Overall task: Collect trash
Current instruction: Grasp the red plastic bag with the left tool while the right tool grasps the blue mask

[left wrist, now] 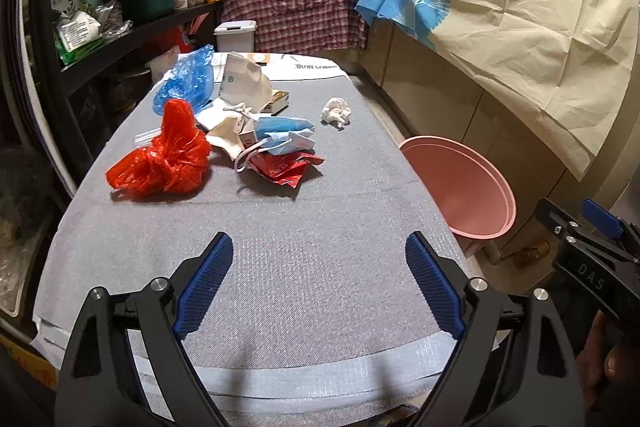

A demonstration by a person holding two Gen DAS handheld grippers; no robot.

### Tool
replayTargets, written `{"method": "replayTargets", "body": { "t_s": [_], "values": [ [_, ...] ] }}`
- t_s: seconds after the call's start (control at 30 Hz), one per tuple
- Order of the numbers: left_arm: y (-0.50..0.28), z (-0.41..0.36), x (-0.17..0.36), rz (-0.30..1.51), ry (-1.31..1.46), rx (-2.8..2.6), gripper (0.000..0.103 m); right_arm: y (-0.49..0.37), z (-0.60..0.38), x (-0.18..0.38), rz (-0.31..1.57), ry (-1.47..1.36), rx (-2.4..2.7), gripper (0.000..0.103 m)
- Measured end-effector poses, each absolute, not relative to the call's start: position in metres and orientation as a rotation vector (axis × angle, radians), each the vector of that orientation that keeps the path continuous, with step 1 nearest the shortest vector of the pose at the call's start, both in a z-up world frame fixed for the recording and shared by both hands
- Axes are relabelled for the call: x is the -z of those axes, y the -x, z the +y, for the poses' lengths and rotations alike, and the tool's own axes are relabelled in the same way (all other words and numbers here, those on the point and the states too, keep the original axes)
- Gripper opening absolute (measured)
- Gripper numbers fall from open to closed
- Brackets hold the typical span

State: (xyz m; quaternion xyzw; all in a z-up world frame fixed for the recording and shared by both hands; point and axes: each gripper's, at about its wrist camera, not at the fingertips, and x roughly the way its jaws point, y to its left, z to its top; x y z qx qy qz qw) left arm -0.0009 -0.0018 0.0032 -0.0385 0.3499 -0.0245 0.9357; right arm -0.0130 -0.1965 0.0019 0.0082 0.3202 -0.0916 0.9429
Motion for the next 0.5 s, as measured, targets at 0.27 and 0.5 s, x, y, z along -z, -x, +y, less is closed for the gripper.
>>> {"method": "replayTargets", "body": {
  "t_s": [0.27, 0.5],
  "values": [
    [-0.004, 0.01, -0.01, 0.67, 0.066, -0.037, 0.069, 0.012, -0.189, -0.009, 0.618, -0.035, 0.139, 0.068],
    [-0.015, 0.043, -0.015, 0.645, 0.121, -0.111, 0.066, -0.013, -0.169, -0.011, 0.639, -0.104, 0.007, 0.045]
  ]
}}
